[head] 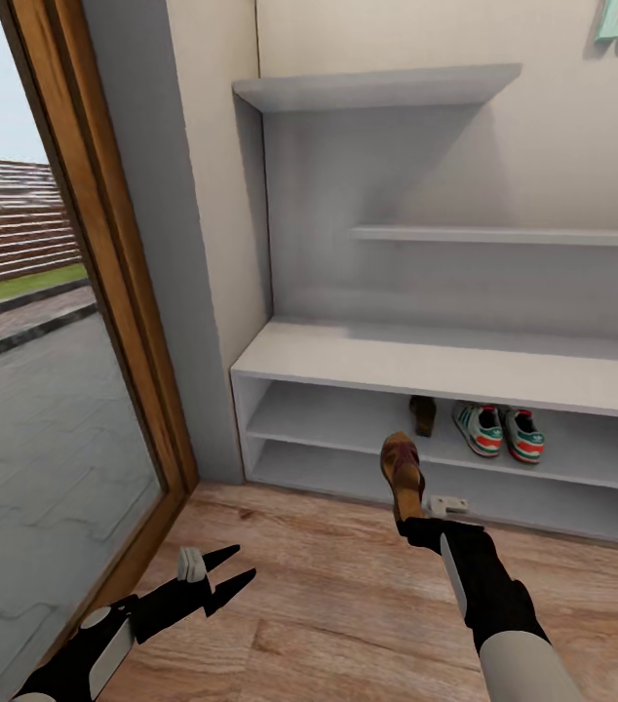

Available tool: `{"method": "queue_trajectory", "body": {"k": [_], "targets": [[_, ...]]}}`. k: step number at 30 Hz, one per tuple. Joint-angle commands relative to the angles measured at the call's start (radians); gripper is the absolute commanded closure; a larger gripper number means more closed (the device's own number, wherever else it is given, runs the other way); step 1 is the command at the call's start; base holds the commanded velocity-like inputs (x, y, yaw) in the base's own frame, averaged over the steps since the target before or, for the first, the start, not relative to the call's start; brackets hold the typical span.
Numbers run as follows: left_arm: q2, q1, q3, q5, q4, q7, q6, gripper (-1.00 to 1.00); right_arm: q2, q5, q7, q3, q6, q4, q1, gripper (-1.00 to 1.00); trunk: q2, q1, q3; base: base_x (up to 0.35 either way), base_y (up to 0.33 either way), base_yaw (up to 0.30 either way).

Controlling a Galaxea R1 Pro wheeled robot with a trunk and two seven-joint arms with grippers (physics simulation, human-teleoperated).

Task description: Pick up the two gym shoes and the two sandals from the corridor floor and place them onto the hallstand (shoe rack) in the corridor, making sure they are on the rack and not on the floor. Arrange them so the two gym shoes are next to each other and the two sandals are next to each other.

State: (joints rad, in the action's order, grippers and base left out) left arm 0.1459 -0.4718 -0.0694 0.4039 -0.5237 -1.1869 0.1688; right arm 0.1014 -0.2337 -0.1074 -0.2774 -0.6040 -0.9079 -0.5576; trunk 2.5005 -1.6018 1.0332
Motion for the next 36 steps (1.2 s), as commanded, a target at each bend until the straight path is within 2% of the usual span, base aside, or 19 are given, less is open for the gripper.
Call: {"method": "queue_trajectory", "body": {"k": [1, 9, 21, 26, 28, 33, 36], "targets": [[0.001, -0.001, -0.007, 0.007, 0.001, 0.001, 0.009, -1.00, 0.001, -0.007, -0.009, -0.005, -0.005, -0.002, 0.000, 1.00, 0.000, 0.000, 0.001, 0.015, 0.022, 0.000], [0.001, -0.001, -0.007, 0.007, 0.001, 0.001, 0.009, -1.00, 0.000, -0.007, -0.006, -0.007, -0.004, 0.001, 0.000, 1.00, 0.000, 0.000, 0.001, 0.169, 0.033, 0.000], [-0.001, -0.001, -0.010, 0.007, 0.002, 0.003, 0.010, -1.00, -0.005, -0.007, -0.005, -0.010, -0.003, 0.000, 0.000, 1.00, 0.000, 0.000, 0.001, 0.318, 0.000, 0.000], [-0.002, -0.001, -0.010, 0.007, 0.002, 0.003, 0.010, -1.00, -0.005, -0.006, -0.006, -0.010, 0.000, 0.003, 0.000, 1.00, 0.000, 0.000, 0.001, 0.092, 0.000, 0.000], [-0.002, -0.001, -0.010, 0.007, 0.002, 0.003, 0.010, -1.00, -0.005, -0.006, -0.006, -0.010, 0.040, 0.021, 0.000, 1.00, 0.000, 0.000, 0.001, 0.016, 0.000, 0.000], [-0.002, -0.001, -0.010, 0.007, 0.002, 0.003, 0.010, -1.00, -0.005, -0.007, -0.006, -0.009, 0.252, 0.161, 0.001, 1.00, 0.000, 0.000, 0.001, 0.004, 0.000, 0.000], [-0.002, -0.001, -0.010, 0.007, 0.002, 0.003, 0.010, -1.00, -0.005, -0.008, -0.006, -0.008, 0.294, 0.209, 0.000, 1.00, 0.000, 0.000, 0.001, 0.000, 0.000, 0.000]]}}
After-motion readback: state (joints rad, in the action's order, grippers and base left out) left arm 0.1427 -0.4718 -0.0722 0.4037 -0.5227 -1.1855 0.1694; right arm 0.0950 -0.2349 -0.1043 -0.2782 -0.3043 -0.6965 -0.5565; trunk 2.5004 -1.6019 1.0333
